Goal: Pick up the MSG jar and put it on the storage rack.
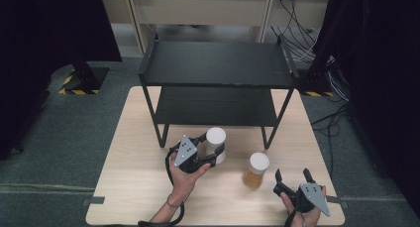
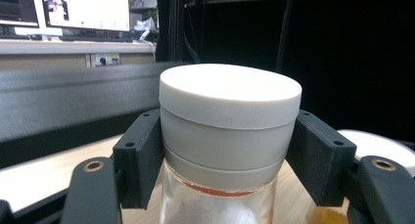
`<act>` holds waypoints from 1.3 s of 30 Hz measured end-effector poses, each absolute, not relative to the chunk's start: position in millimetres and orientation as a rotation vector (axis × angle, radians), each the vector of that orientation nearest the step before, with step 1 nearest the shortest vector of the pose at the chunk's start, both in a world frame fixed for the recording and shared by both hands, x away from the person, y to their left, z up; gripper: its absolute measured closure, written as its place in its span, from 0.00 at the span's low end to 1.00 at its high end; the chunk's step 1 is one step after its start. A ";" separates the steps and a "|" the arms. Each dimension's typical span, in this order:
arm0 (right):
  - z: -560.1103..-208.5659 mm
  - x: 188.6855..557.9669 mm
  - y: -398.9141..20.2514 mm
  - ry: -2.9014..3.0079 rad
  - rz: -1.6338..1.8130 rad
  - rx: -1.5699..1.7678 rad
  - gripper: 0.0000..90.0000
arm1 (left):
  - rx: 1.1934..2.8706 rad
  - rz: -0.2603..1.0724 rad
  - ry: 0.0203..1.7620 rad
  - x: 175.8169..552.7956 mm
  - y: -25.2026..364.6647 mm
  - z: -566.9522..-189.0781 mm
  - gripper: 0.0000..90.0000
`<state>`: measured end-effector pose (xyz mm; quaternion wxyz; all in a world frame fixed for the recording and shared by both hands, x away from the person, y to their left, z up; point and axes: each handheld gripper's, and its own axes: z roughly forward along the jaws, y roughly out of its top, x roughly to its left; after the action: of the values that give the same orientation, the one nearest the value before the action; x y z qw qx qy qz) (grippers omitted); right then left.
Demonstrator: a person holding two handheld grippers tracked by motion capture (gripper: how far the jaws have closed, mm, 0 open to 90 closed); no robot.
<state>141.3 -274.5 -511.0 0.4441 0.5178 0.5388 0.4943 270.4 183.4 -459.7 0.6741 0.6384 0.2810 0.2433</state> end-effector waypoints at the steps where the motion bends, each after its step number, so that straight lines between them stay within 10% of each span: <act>1: -511.0 141.3 -274.4 1.336 1.225 1.284 0.06 | 1.432 0.547 0.630 269.7 184.3 -458.0 0.37; 39: -512.3 140.4 -272.8 1.330 1.219 1.275 0.06 | 1.393 0.638 0.598 255.3 206.4 -403.7 0.37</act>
<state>140.4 -272.8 -512.3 0.4496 0.5154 0.5377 0.4930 255.3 206.4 -403.7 0.6805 0.6205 0.2666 0.2844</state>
